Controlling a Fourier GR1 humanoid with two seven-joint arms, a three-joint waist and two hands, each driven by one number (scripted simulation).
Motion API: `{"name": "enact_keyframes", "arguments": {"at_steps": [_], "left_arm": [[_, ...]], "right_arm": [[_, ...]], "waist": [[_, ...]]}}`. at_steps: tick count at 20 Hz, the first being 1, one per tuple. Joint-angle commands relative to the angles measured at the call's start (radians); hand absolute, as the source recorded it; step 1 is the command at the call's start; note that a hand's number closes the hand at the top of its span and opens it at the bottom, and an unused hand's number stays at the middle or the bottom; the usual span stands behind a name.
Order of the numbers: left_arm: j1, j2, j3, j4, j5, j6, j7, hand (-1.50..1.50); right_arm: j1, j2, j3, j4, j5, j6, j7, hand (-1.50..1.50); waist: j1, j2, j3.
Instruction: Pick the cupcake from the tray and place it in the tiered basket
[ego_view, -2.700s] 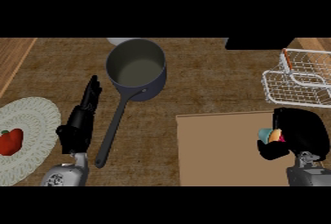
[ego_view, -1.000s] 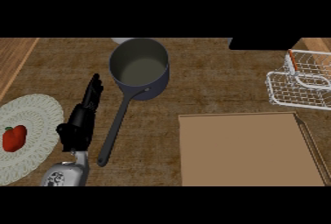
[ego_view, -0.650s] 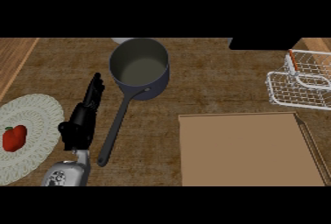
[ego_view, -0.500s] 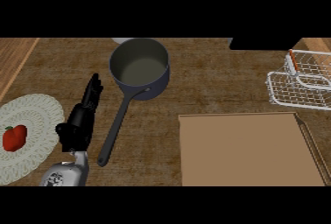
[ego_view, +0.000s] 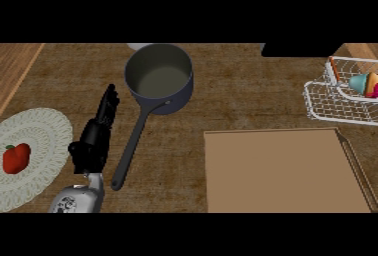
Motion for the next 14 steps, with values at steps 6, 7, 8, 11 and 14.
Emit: {"name": "enact_keyframes", "arguments": {"at_steps": [6,7,8,11,14], "left_arm": [[0.058,-0.013,-0.038,-0.084,-0.016,0.006,0.037,0.0],[0.028,-0.019,-0.007,0.02,-0.005,0.019,-0.035,0.0],[-0.007,0.013,0.022,-0.014,0.013,-0.008,0.028,0.0],[0.015,0.009,0.016,0.004,0.013,-0.01,-0.006,0.0],[-0.016,0.021,0.049,0.038,0.023,-0.008,-0.013,0.0]], "right_arm": [[-0.014,-0.093,-0.211,-0.026,-0.133,-0.137,0.065,-1.5],[0.016,-0.094,-0.236,-0.079,-0.153,-0.095,0.109,-1.5],[0.033,-0.12,-0.262,-0.05,-0.175,-0.111,0.078,-1.5],[0.069,-0.182,-0.376,-0.059,-0.258,-0.056,0.114,-1.5],[0.197,-0.206,-0.517,-0.08,-0.362,-0.011,0.033,-1.5]], "waist": [[-0.002,-0.005,0.0],[-0.022,-0.005,-0.001],[-0.015,-0.004,0.0],[-0.024,-0.006,-0.001],[-0.045,-0.007,0.0]]}}
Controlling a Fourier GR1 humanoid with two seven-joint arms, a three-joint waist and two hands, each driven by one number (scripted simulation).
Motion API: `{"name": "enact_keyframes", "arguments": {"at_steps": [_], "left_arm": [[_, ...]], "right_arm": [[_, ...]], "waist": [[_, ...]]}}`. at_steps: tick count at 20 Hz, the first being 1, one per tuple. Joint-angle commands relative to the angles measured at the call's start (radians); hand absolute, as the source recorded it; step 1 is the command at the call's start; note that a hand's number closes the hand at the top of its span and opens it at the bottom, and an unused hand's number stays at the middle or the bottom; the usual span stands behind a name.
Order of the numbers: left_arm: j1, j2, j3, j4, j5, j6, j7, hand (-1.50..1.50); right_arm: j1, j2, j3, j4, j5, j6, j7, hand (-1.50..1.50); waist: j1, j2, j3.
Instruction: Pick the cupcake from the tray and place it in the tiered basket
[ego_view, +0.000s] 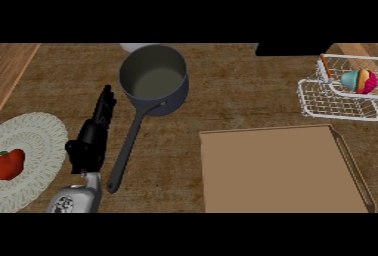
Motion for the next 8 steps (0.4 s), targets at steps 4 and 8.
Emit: {"name": "enact_keyframes", "arguments": {"at_steps": [4,8], "left_arm": [[-0.011,0.008,0.014,-0.002,0.004,-0.001,0.014,0.0],[0.026,0.011,0.0,-0.022,-0.004,-0.005,-0.001,0.0]], "right_arm": [[0.246,-0.103,-0.271,-0.038,-0.216,0.169,-0.078,-1.5],[0.401,-0.197,-0.431,0.085,-0.339,0.317,-0.21,-1.5]], "waist": [[-0.006,0.0,0.0],[-0.011,-0.001,0.001]]}}
